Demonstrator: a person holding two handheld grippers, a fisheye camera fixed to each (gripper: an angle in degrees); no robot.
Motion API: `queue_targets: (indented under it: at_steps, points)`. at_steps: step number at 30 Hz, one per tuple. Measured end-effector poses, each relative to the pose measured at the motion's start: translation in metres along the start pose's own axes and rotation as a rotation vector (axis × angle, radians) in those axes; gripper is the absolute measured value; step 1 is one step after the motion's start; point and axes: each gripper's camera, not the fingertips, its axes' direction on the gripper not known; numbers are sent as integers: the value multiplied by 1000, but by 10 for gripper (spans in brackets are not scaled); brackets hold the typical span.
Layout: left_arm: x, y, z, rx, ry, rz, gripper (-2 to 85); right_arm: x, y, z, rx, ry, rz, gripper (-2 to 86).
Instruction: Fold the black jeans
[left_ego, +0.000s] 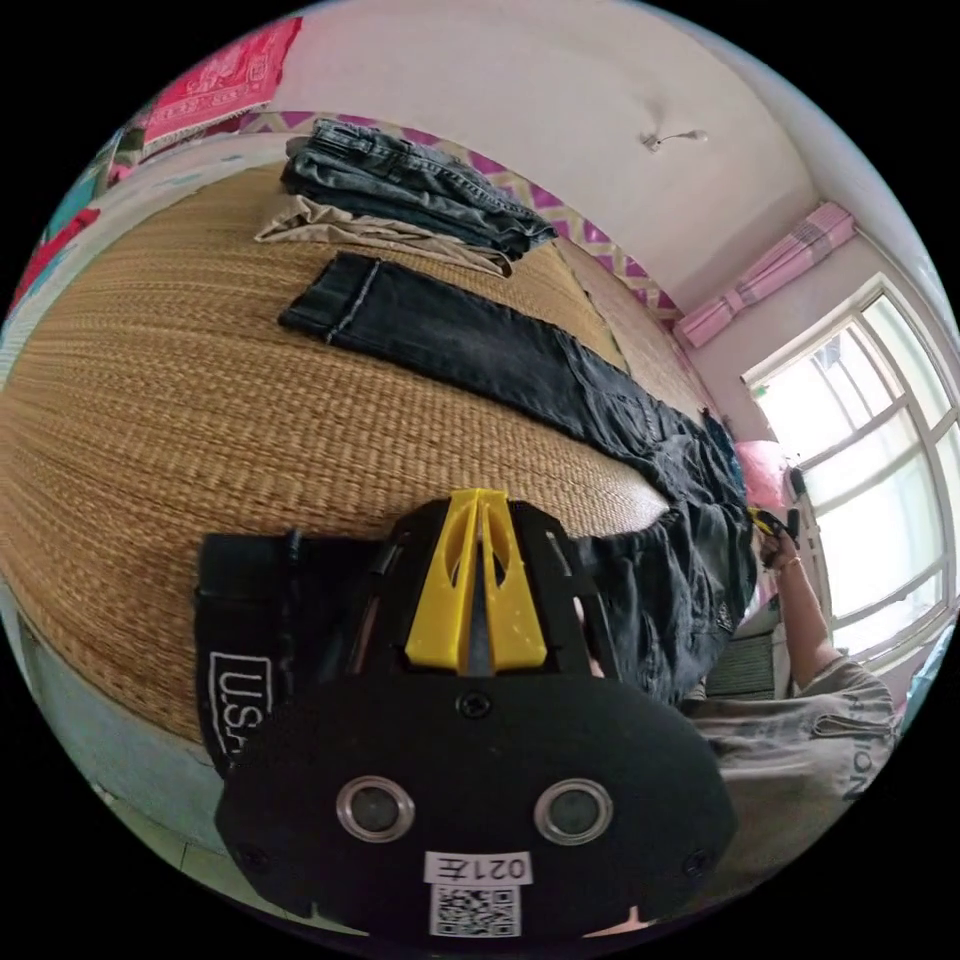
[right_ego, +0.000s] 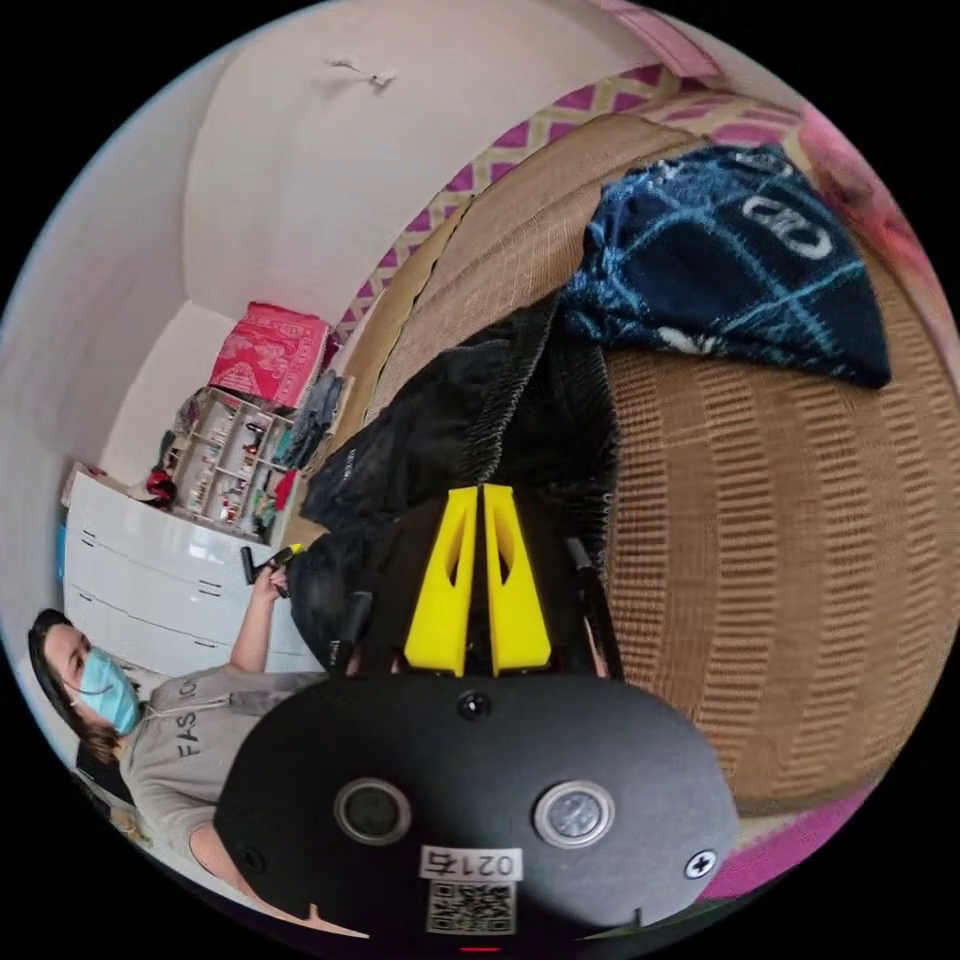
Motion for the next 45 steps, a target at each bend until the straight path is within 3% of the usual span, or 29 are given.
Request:
queue_targets:
  at_steps: [5,8,11,19,24,28,33,36,41,45]
  points:
    - [19,-26,23,-92,15,63,-9,-36,26,-55,74,170,-84,-4]
    - [38,-30,40,-132,28,109,-9,-26,38,-43,53,295,-33,-3]
    - [39,-29,43,-126,23,104,-9,-2,50,-16,46,293,46,-2]
    - [-65,0,24,35,286,-262,-9,-37,66,-15,99,249,15,-1]
    - [-100,3,0,102,210,-305,-9,-102,93,-15,188,279,-100,-5]
    - [-120,9,-3,128,296,-337,-9,-165,111,12,194,266,-231,-6]
    - [-92,13,-11,198,293,-232,-9,-240,122,67,65,347,-415,-7]
    - [-67,5,-7,226,387,-162,-8,-249,124,117,-127,549,-418,-9]
    - [-6,-38,48,43,446,-2,0,-276,143,131,-40,604,-452,-7]
    - [48,-73,88,5,316,110,25,-303,145,144,-28,675,-464,-6]
